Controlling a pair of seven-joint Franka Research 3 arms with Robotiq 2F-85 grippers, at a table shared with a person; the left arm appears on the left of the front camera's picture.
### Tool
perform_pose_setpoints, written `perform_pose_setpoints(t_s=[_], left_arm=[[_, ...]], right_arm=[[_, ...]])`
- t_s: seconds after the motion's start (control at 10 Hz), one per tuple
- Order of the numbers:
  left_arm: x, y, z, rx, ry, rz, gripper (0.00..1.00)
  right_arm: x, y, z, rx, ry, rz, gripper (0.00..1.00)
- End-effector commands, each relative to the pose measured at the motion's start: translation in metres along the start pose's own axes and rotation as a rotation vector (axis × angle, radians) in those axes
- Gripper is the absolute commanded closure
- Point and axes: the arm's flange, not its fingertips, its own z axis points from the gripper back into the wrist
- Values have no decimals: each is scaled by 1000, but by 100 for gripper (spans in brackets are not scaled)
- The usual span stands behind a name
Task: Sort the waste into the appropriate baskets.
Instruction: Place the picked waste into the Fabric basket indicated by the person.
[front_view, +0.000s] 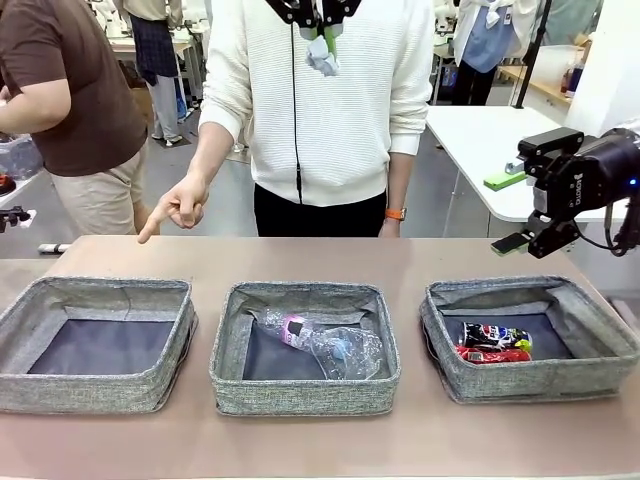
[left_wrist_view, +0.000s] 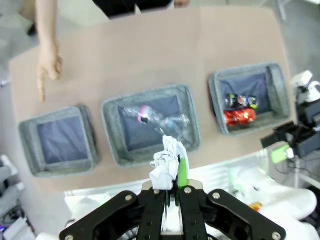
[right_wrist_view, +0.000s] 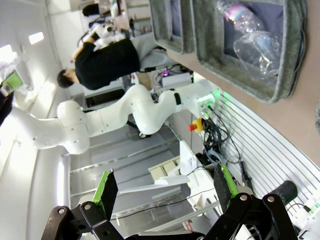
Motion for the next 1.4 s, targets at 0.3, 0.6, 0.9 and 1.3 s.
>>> perform_pose_setpoints(t_s=[0.3, 0.6, 0.9, 1.3], left_arm=[[-59, 105, -62, 108, -75, -177, 93], [-113, 198, -114, 197, -126, -192, 93], [-143, 288, -154, 250, -136, -56, 93], [-156, 339, -200, 188, -6, 44, 93]], right_arm=[[0, 7, 1, 16, -2, -15, 0], [0, 7, 1, 16, -2, -15, 0], [0, 7, 1, 16, -2, -15, 0], [0, 7, 1, 16, -2, -15, 0]])
